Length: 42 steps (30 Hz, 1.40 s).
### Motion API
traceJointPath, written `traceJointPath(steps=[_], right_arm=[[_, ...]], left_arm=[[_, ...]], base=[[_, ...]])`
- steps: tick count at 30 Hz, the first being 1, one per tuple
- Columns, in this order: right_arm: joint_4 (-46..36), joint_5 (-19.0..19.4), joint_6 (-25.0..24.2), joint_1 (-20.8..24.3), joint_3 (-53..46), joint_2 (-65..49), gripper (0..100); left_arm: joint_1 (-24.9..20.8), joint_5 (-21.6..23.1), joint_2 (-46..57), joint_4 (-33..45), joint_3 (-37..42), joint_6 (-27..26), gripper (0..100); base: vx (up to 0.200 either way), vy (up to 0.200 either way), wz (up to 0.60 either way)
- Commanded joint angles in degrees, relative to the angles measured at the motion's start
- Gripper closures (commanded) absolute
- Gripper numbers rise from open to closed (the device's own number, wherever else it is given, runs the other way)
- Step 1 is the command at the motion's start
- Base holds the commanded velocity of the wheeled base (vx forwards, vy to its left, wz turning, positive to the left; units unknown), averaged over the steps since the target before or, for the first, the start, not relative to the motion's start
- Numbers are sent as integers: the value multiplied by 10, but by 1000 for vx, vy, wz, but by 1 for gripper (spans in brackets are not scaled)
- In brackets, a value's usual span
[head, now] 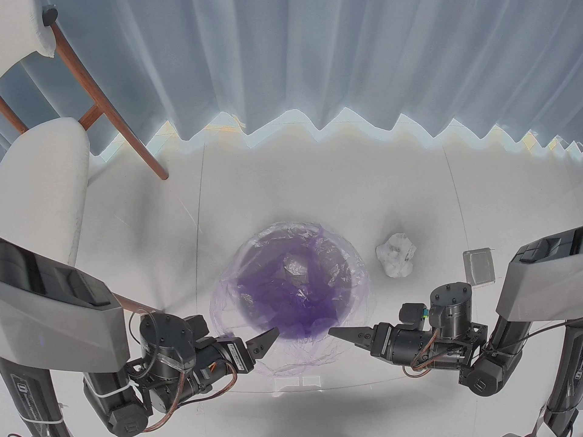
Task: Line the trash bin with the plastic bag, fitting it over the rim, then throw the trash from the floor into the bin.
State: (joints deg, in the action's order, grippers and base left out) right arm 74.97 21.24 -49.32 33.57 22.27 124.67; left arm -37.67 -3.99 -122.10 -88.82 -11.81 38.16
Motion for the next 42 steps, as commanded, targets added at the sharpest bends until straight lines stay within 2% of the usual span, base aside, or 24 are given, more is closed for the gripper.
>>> traceJointPath(steps=[1,5,10,13,18,23,25,34,42], right_arm=[[-4,2,-2,4,-7,-34,0],[-23,2,-10,17,-12,-71,0],[-83,8,-18,28,-7,-113,0],[-98,14,-17,28,-2,-107,0],[-95,14,-15,28,-2,-91,0],[-92,14,-15,26,-1,-82,0],[-92,14,-15,25,1,-78,0],[-91,14,-14,19,6,-63,0],[-78,12,-13,19,5,-56,0]], left_arm=[[-1,0,66,0,1,0,0],[3,3,101,1,0,1,0],[0,6,157,4,5,1,0],[5,6,148,6,19,-4,0],[8,2,49,19,31,-15,0],[8,-3,-83,2,33,-19,0],[8,-10,-107,-2,34,-21,0],[-4,-13,-77,-2,44,-19,0],[-27,-55,-2,-1,77,-22,0]], base=[[0,0,0],[0,0,0],[0,0,0],[0,0,0],[0,0,0],[0,0,0],[0,0,0],[0,0,0],[0,0,0]])
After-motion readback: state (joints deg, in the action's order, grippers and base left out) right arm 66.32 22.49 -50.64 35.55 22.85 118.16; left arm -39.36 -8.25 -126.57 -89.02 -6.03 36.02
